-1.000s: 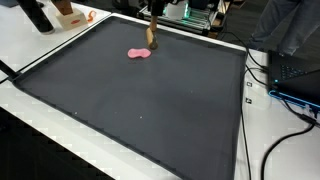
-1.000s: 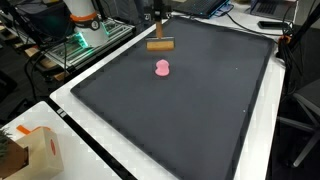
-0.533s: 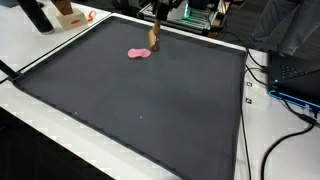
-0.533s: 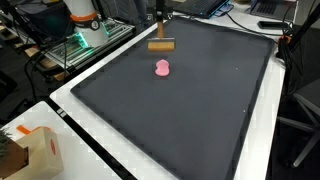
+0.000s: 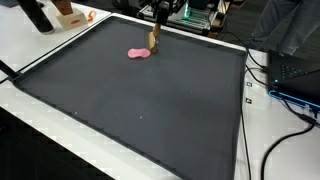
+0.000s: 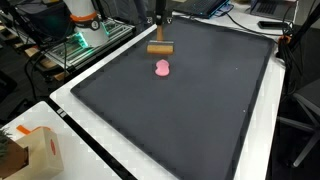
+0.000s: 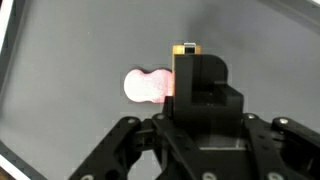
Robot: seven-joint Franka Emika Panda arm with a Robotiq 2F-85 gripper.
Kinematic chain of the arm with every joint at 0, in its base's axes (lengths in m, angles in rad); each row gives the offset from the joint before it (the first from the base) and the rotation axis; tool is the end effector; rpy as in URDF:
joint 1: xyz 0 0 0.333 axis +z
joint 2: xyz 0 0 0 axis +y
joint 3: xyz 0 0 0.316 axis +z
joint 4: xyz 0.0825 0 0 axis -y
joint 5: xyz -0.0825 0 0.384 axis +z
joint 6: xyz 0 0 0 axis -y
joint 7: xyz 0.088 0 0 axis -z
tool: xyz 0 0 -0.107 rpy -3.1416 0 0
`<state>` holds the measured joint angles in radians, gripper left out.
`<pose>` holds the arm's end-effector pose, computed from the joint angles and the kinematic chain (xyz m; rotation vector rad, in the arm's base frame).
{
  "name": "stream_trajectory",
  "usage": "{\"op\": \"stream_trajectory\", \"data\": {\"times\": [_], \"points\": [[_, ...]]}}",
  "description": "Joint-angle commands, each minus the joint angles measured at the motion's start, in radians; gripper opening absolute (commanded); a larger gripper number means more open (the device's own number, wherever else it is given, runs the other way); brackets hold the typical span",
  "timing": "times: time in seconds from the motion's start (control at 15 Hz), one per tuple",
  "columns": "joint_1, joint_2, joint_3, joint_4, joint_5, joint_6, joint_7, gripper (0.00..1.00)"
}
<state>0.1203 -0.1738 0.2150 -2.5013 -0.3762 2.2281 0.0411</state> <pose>0.4204 0.1333 0.3399 2.7048 0.7438 -0.0636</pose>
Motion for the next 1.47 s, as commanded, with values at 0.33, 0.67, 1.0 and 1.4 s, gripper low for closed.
{"op": "stream_trajectory", "data": {"times": [0.33,0.67,1.0,1.4], "points": [[0.013,0.032,0.006,0.005,-0.066,0.010,0.099,0.24],[0.018,0.045,0.004,0.010,-0.068,0.013,0.112,0.24],[0.021,0.050,0.002,0.014,-0.068,0.022,0.101,0.24],[0.020,0.042,-0.004,0.011,-0.058,0.040,0.060,0.24]]}}
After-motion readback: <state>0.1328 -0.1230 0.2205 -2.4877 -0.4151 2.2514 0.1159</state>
